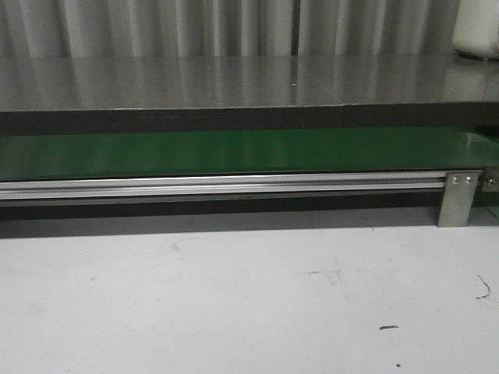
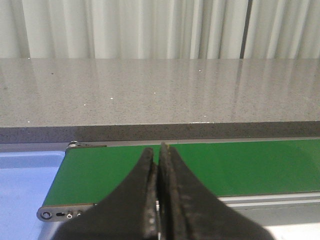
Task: Move button from left to right
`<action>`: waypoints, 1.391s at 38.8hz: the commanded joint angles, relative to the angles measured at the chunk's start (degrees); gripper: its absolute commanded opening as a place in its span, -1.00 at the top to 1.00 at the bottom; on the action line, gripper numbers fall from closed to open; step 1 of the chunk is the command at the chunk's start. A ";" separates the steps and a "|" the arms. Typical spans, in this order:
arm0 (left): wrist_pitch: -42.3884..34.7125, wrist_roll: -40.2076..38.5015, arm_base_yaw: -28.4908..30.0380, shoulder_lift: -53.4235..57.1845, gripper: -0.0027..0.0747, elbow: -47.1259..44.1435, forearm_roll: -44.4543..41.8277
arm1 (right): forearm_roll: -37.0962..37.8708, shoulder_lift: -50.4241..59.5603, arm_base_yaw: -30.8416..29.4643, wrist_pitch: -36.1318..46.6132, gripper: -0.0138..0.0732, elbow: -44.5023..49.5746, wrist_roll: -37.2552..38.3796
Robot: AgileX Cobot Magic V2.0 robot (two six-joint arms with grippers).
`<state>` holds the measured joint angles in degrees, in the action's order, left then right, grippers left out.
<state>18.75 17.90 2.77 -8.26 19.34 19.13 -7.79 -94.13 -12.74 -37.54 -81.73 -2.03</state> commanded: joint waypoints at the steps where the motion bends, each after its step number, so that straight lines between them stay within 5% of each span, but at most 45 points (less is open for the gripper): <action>1: -4.28 -0.65 -0.45 -0.54 0.99 1.35 1.05 | 0.11 4.98 2.77 1.43 0.39 -1.70 -0.60; 7: -4.28 -0.65 -0.45 -0.54 0.99 1.35 1.05 | 0.11 8.31 6.64 -1.86 0.85 -1.52 -1.80; 15: -4.28 -0.65 -0.45 -0.54 0.99 1.35 1.05 | 0.11 17.49 11.63 2.48 0.84 8.43 -4.00; 34: -4.28 -0.65 -0.45 -0.54 0.99 1.35 1.05 | 0.11 57.87 19.09 29.80 0.84 53.29 -5.10; 43: -4.28 -0.65 -0.45 -0.54 0.99 1.35 1.05 | 0.11 74.79 19.09 31.00 0.84 60.74 -5.05; 54: -4.28 -0.65 -0.45 -0.54 0.99 1.35 1.05 | 0.11 79.76 19.09 29.44 0.84 61.47 -5.05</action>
<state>18.75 17.90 2.77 -8.26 19.34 19.13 -7.79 -14.05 6.40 -12.00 -18.86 -6.73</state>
